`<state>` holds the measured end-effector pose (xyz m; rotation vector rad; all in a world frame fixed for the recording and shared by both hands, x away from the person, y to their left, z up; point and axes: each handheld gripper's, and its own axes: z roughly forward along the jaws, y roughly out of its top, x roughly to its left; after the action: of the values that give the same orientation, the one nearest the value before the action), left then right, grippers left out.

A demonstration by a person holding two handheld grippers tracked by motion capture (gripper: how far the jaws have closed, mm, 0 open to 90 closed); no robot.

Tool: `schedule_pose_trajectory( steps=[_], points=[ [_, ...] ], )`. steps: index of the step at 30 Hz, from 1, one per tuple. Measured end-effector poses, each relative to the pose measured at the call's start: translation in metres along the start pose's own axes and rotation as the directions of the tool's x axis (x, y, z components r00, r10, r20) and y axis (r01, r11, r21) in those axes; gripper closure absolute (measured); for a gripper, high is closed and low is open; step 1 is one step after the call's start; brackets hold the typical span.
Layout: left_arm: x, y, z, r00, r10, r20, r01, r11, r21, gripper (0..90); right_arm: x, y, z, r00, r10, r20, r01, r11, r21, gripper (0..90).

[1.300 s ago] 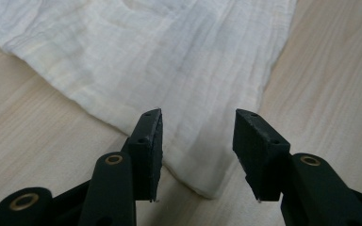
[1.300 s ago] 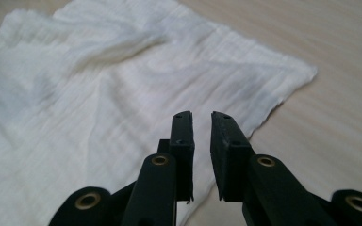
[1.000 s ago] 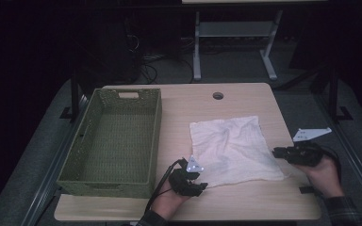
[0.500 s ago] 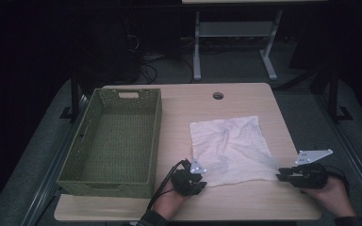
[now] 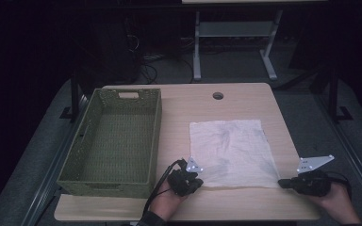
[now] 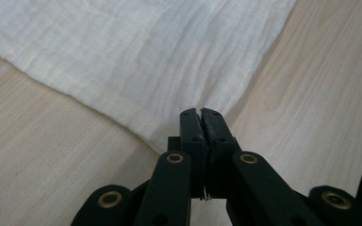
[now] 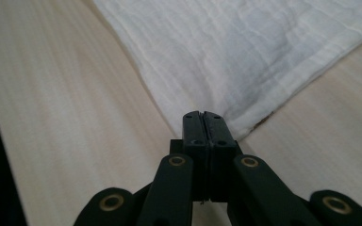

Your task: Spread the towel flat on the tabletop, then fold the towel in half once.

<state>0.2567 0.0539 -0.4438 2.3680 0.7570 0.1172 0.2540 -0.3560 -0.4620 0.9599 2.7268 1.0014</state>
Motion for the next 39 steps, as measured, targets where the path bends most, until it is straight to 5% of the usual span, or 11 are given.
schedule_pose_trajectory(
  steps=[8,11,18,31,39],
  points=[
    [-0.008,-0.017,-0.006,0.9989,-0.046,0.006,0.046,0.9989,0.008,86.3,0.020,-0.011,-0.004,0.9984,-0.023,-0.052,0.023,1.000,-0.012,89.0],
    [-0.006,-0.015,-0.008,0.9987,-0.050,-0.011,0.050,0.9987,-0.015,73.3,0.021,-0.007,-0.004,0.9985,-0.047,-0.028,0.046,0.999,-0.026,87.1],
    [0.000,-0.005,-0.006,0.9986,-0.047,-0.025,0.045,0.9978,-0.049,57.4,0.012,0.005,-0.004,0.9995,-0.033,0.000,0.033,0.997,-0.073,75.7],
    [0.023,0.015,0.005,0.9993,0.003,-0.038,-0.006,0.9967,-0.081,53.4,-0.009,0.029,0.004,0.9977,-0.007,0.068,0.014,0.994,-0.110,65.7],
    [0.039,0.031,0.009,0.9967,-0.008,-0.081,-0.001,0.9940,-0.110,51.3,-0.025,0.050,0.010,0.9953,0.003,0.097,0.011,0.990,-0.142,64.4]
  ],
)
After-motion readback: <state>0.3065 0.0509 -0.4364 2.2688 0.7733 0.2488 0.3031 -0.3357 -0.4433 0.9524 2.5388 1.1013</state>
